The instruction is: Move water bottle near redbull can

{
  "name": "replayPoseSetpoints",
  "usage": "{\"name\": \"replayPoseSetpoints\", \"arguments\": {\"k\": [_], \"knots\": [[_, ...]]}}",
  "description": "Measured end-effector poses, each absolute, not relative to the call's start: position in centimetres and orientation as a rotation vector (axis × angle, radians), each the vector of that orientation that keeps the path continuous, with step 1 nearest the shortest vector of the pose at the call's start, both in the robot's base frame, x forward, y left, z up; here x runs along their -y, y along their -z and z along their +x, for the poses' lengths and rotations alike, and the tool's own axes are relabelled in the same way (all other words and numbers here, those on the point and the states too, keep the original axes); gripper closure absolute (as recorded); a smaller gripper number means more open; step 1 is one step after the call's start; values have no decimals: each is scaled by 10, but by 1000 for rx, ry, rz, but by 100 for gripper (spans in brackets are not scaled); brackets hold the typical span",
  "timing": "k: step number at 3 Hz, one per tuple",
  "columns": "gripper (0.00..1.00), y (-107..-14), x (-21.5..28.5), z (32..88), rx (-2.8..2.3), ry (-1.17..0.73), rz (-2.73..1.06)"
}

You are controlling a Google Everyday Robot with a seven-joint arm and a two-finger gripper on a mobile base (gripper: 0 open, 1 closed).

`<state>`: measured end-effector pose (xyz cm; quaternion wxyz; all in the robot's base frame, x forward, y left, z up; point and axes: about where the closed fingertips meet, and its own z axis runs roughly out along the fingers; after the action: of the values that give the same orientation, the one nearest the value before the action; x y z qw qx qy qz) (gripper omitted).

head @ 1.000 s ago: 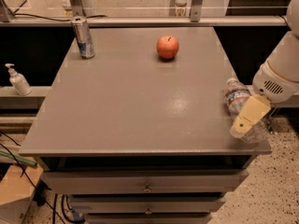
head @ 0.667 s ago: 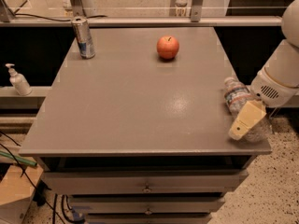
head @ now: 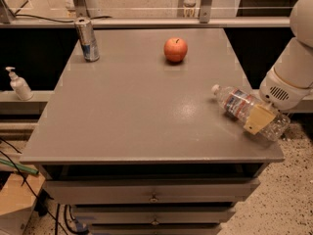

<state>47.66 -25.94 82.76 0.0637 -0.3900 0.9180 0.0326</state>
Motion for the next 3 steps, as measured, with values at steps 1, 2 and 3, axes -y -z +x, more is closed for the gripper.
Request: {"name": "replayPoseSetpoints", "arguments": {"k": [1, 2, 3], "knots": [[87, -841, 253, 479, -2742, -68, -1199], [100, -887, 230, 494, -2583, -42, -1267], [100, -894, 229, 497, -2562, -35, -1276]]}}
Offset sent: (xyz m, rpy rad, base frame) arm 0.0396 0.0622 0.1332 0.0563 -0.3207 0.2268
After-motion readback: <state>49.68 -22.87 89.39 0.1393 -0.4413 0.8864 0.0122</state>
